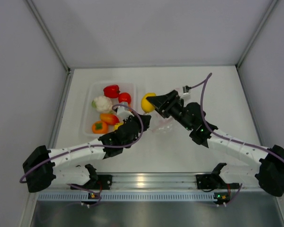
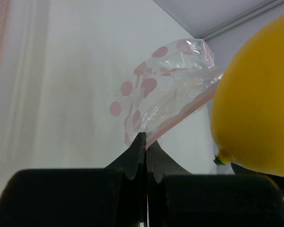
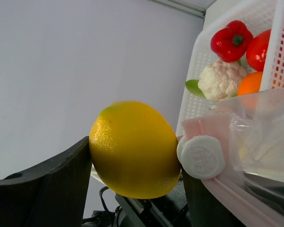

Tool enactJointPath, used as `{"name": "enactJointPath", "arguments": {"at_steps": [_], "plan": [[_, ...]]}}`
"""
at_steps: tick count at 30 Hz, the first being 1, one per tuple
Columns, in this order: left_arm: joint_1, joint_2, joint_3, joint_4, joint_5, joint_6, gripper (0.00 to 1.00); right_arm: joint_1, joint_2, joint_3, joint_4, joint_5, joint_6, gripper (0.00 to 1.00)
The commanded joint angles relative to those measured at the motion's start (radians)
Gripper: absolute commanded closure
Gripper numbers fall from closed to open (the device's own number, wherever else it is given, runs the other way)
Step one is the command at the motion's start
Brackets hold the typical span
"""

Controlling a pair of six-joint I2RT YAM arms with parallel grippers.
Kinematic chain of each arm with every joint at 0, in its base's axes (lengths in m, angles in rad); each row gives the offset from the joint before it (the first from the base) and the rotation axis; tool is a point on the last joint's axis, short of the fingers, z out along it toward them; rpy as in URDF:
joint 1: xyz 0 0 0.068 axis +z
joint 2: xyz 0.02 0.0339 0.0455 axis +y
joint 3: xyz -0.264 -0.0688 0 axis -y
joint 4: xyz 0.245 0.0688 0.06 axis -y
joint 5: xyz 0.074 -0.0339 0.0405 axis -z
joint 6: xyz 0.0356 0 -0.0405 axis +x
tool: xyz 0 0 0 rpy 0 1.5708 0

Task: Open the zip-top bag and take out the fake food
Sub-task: Place the fake fruit in the bin.

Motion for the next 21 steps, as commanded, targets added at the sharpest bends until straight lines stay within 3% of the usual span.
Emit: {"name": "enactJointPath", "arguments": {"at_steps": [1, 5, 11, 16, 21], "plan": [[-0.005, -0.016, 0.024, -0.034, -0.151, 0.03, 1.0, 0.028, -0.028, 0.097, 0.076, 0.062, 0.044, 1.0], [-0.005, -0.039, 0.013, -0.032, -0.25, 0.035, 1.0, 0.031, -0.056, 0.091, 0.033, 0.049, 0.096, 1.0], [-0.003, -0.042, 0.042, -0.035, -0.293, 0.084, 1.0, 0.03, 0.025, 0.175, 0.015, -0.166, 0.101, 1.0], [0.007, -0.064, 0.044, -0.049, -0.381, 0.162, 1.0, 0.025, 0.052, 0.138, 0.081, -0.266, 0.149, 1.0], [0.062, -0.087, 0.01, -0.049, -0.308, 0.137, 1.0, 0.025, 0.03, 0.109, 0.054, -0.304, 0.124, 1.0]]}}
